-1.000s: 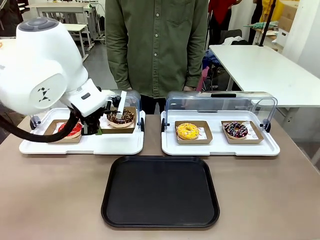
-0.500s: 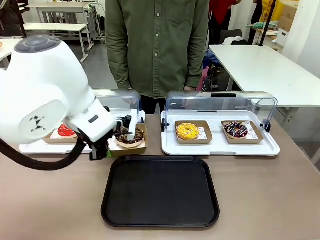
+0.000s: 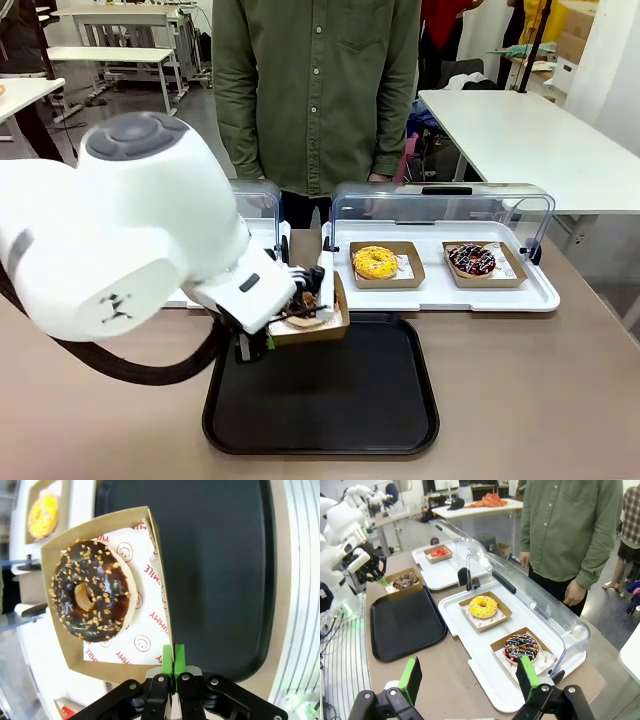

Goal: Move the second donut from the left to the tray.
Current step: Pick up the Paper togo box containing the Donut indicated by the person and place it on the Handle tray.

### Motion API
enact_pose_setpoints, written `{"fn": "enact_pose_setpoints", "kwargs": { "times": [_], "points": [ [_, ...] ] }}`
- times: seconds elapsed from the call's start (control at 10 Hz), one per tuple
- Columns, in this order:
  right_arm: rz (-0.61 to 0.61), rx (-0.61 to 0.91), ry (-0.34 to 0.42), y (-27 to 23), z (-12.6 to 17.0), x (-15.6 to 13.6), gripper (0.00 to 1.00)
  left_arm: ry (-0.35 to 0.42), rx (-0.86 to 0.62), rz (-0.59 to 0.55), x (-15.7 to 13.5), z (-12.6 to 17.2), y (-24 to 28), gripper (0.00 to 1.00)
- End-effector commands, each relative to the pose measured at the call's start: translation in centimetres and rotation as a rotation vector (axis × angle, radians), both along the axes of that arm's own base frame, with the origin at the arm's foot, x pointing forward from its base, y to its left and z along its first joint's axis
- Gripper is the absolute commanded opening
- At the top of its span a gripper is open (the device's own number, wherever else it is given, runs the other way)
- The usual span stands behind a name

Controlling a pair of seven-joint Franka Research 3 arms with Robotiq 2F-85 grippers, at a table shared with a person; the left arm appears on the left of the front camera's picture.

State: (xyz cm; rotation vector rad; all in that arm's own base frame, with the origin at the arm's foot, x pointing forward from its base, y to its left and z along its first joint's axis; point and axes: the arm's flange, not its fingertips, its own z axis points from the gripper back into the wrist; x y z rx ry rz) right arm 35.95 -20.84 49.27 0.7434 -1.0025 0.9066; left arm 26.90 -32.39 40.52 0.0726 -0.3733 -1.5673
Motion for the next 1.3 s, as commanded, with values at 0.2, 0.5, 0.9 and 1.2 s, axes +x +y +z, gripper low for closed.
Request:
{"fn": "enact_pose_setpoints", "kwargs": {
  "times": [0.2, 0.5, 0.9, 1.2],
  "points": [
    [0.004, 0.015, -0.038, 0.0, 0.2, 0.3, 1.00, 0.040, 0.015, -0.033, -1.5, -4.6, -0.9, 0.01],
    [0.004, 0.015, -0.038, 0.0, 0.2, 0.3, 1.00, 0.093, 0.035, -0.047, -1.2, -7.0, -1.3, 0.01],
    [0.004, 0.015, -0.038, 0.0, 0.2, 0.3, 1.00, 0.153, 0.054, -0.057, -0.4, -8.7, -1.5, 0.01],
    [0.004, 0.015, -0.038, 0.0, 0.2, 0.3, 1.00, 0.164, 0.069, -0.048, -0.1, -8.7, -1.5, 0.01]
  ]
}}
